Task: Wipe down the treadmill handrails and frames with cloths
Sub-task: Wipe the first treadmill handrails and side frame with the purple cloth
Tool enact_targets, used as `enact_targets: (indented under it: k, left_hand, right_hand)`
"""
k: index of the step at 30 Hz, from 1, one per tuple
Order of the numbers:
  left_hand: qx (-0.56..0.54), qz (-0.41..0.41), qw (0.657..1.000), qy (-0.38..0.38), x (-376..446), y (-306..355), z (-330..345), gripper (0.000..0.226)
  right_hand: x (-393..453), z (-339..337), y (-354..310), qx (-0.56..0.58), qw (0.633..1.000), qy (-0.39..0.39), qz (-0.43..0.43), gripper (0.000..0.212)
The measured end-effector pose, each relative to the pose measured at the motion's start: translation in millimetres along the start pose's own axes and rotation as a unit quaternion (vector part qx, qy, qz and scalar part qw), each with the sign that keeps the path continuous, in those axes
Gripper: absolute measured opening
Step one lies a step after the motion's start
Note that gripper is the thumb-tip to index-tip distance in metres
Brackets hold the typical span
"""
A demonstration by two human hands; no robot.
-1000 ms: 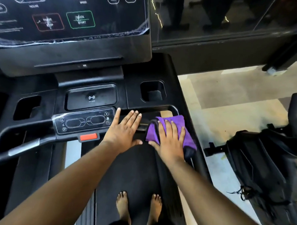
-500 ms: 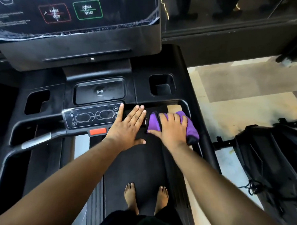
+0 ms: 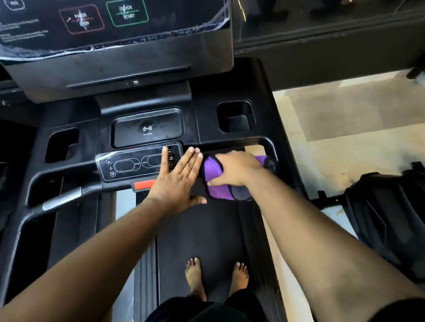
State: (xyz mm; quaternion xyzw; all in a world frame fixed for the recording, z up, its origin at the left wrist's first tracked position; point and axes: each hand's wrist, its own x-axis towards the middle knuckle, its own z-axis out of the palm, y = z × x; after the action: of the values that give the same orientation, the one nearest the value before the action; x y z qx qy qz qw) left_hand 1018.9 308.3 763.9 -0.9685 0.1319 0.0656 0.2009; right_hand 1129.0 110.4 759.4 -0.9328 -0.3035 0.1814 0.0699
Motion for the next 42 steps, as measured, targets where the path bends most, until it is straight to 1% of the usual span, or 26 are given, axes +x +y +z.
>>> enact_targets:
  k: [1,2,5,6,7,9,11,13,14,15,16,18,20,22,23,25,26,27,29,32,33,36,37,38,39,42]
  left_hand:
    - [-0.013,-0.002,1.0,-0.002,1.1,1.8,-1.6,0.12]
    - [-0.023,-0.003,1.0,-0.004,1.6,3.7,-2.6,0.121]
    - [-0.034,-0.008,0.999,-0.023,2.7,5.1,-3.2,0.122]
    - [-0.03,-0.007,0.999,-0.025,2.8,3.2,-2.7,0.121]
    - [-0.023,-0.004,0.999,-0.025,2.4,3.0,-2.4,0.121]
    - [-0.023,-0.001,0.999,-0.031,3.0,2.9,-3.3,0.12]
    - [-0.042,-0.002,0.999,-0.033,2.3,2.5,-7.1,0.121]
    - [-0.05,-0.009,0.998,-0.025,2.3,4.4,-8.8,0.121]
    - [-0.052,-0.009,0.998,-0.024,2.9,5.2,-9.2,0.121]
    - [-0.053,-0.009,0.998,-0.024,3.2,5.5,-9.2,0.121]
    - [-0.053,-0.007,0.998,-0.027,3.2,4.6,-9.3,0.121]
    - [-0.05,0.0,0.998,-0.031,3.6,2.7,-8.2,0.121]
    - [-0.035,0.004,0.999,-0.02,3.6,2.1,-2.4,0.121]
    - [-0.036,0.004,0.999,-0.022,3.9,2.9,-2.2,0.12]
    - [-0.043,0.005,0.999,-0.028,4.2,3.7,-5.0,0.12]
    - [-0.051,-0.001,0.998,-0.025,4.1,6.1,-5.7,0.12]
    - [-0.053,-0.005,0.998,-0.021,4.2,6.1,-5.1,0.12]
    - [-0.057,-0.006,0.998,-0.02,4.7,5.6,-5.5,0.12]
    - [-0.059,-0.005,0.998,-0.023,4.4,4.5,-7.1,0.12]
    - [-0.031,0.001,0.999,-0.013,2.5,2.6,-2.3,0.119]
    - [-0.023,0.0,1.0,-0.007,2.2,2.8,-0.6,0.119]
    - [-0.031,0.001,0.999,-0.024,3.7,3.9,-5.7,0.119]
    - [-0.037,-0.002,0.999,-0.018,3.3,5.9,-3.8,0.119]
    - [-0.039,-0.006,0.999,-0.011,3.3,6.2,-2.3,0.118]
    - [-0.038,-0.008,0.999,-0.01,2.8,6.4,-1.4,0.118]
    - [-0.024,0.0,0.999,-0.021,2.7,3.3,-3.1,0.117]
  right_hand:
    - [5.0,-3.4,-0.4,0.015,1.0,-0.015,-0.008,0.066]
    - [5.5,-0.1,-4.7,0.02,1.0,0.003,-0.007,0.065]
    - [-14.7,39.6,-34.4,-0.054,0.984,0.168,0.035,0.067]
    - [-21.8,50.9,-43.8,-0.07,0.972,0.213,0.063,0.07]
    - [-24.8,55.9,-47.7,-0.072,0.966,0.235,0.081,0.072]
    - [-12.7,44.2,-42.3,-0.071,0.977,0.189,0.069,0.069]
    - [7.3,18.7,-30.7,-0.028,0.996,0.087,0.01,0.069]
    - [18.1,-0.8,-22.0,0.033,0.999,-0.026,-0.02,0.07]
    - [19.9,-2.5,-20.4,0.046,0.998,-0.037,-0.022,0.071]
    - [17.3,0.4,-20.2,0.041,0.999,-0.011,-0.016,0.072]
    - [10.7,9.4,-22.7,0.009,0.999,0.049,-0.004,0.073]
    - [-13.5,37.4,-30.7,-0.068,0.982,0.17,0.04,0.074]
    - [-27.2,52.4,-31.7,-0.103,0.967,0.226,0.065,0.076]
    - [-17.0,38.8,-19.5,-0.086,0.982,0.162,0.043,0.068]
    - [-9.1,25.3,-12.0,-0.052,0.992,0.113,0.018,0.062]
    - [1.7,0.5,1.6,0.025,1.0,-0.001,-0.009,0.06]
    - [4.4,-2.2,5.3,0.039,0.999,-0.018,-0.017,0.061]
    - [3.8,-0.1,6.3,0.037,0.999,-0.003,-0.018,0.061]
    - [-9.3,19.8,3.4,-0.024,0.994,0.102,0.005,0.065]
    - [-38.6,57.3,-0.7,-0.124,0.965,0.22,0.072,0.078]
    - [-38.2,54.5,4.5,-0.125,0.967,0.208,0.08,0.077]
    - [-19.9,22.5,25.1,-0.044,0.996,0.078,0.024,0.062]
    - [-18.0,12.4,30.1,-0.008,0.999,0.031,0.013,0.061]
    - [-16.2,8.1,33.3,0.008,1.0,0.008,0.011,0.063]
    - [-17.0,9.9,34.2,0.014,1.0,0.011,0.018,0.064]
    - [-38.0,42.1,23.4,-0.046,0.984,0.127,0.119,0.072]
